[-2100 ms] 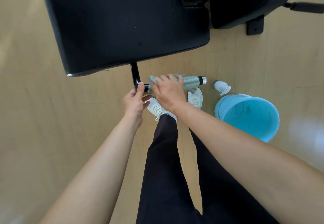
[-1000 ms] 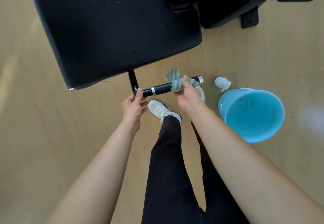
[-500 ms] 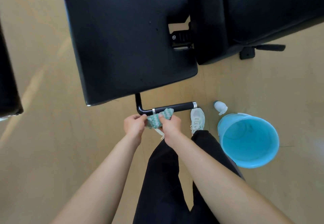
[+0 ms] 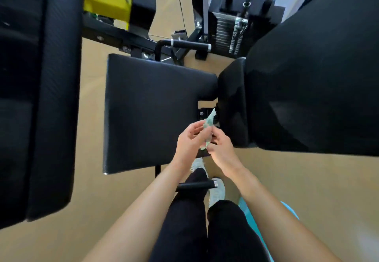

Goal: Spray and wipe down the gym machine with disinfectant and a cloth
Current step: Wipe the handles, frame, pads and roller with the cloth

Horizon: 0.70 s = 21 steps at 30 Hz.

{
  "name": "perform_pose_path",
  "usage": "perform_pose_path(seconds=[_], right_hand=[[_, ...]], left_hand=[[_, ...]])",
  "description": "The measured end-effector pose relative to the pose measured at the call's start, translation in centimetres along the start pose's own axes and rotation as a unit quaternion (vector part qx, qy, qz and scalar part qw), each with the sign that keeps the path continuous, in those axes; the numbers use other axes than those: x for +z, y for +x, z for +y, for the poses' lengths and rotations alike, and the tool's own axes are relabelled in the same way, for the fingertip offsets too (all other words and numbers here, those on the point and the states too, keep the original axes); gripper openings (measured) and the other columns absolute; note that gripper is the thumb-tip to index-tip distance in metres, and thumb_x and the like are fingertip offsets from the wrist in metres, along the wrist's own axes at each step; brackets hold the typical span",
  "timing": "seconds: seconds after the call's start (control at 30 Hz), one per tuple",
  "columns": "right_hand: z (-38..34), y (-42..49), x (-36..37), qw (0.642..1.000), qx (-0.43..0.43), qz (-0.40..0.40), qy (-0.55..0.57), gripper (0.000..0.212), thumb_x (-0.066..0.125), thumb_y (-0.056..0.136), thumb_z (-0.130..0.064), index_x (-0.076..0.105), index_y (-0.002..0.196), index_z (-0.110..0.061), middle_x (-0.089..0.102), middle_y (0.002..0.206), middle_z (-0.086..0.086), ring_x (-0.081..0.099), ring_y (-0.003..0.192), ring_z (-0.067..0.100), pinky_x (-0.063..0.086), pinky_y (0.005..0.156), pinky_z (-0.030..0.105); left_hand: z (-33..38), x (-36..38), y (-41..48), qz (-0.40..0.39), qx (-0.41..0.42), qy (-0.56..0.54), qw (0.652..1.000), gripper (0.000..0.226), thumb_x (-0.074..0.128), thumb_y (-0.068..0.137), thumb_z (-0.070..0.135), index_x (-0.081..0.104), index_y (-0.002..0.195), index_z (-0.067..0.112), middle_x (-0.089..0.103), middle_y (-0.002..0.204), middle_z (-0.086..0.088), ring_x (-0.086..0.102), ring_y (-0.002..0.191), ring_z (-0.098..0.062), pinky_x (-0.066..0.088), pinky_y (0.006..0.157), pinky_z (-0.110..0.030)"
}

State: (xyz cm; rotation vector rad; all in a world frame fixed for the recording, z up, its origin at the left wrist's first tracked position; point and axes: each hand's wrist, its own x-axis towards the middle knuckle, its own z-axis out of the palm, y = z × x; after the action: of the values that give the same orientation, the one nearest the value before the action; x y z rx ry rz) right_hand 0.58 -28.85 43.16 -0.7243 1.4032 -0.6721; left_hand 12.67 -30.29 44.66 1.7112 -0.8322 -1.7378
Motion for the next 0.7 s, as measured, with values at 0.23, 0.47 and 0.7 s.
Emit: perform_pose_path(seconds=[0.23, 0.47, 0.7], right_hand=[[-7.5, 10.2, -0.1, 0.994, -0.008, 0.102, 0.032, 0.028, 0.056, 0.103, -0.010, 0.074, 0.122, -0.020, 0.077, 0.104, -0.004, 0.074, 0.100, 0.013, 0.063, 0.086, 0.038], [-13.7, 21.5, -2.2, 0.997, 0.049, 0.037, 0.038, 0.057, 0.060, 0.097, -0.004, 0.047, 0.143, -0.035, 0.068, 0.088, 0.008, 0.070, 0.072, 0.011, 0.062, 0.068, 0.032], [-16.5, 32.5, -2.7, 0.984, 0.056, 0.128, -0.109, 0.010, 0.065, 0.093, -0.015, 0.074, 0.098, -0.014, 0.070, 0.096, 0.003, 0.066, 0.081, 0.017, 0.056, 0.066, 0.030]], left_hand=[[7.3, 0.6, 9.4, 0.108, 0.028, -0.004, 0.994, 0.011, 0.057, 0.104, 0.017, 0.068, 0.105, 0.015, 0.072, 0.106, -0.008, 0.071, 0.103, -0.025, 0.059, 0.095, -0.051], [12.9, 0.2, 19.0, 0.140, 0.047, 0.017, 0.989, 0.019, 0.046, 0.092, 0.023, 0.061, 0.093, 0.013, 0.067, 0.103, -0.017, 0.065, 0.096, -0.034, 0.056, 0.091, -0.056], [14.9, -2.1, 29.6, 0.192, 0.088, 0.137, 0.968, 0.008, 0.056, 0.103, 0.022, 0.063, 0.106, 0.019, 0.065, 0.093, 0.008, 0.063, 0.087, -0.009, 0.055, 0.074, -0.026]])
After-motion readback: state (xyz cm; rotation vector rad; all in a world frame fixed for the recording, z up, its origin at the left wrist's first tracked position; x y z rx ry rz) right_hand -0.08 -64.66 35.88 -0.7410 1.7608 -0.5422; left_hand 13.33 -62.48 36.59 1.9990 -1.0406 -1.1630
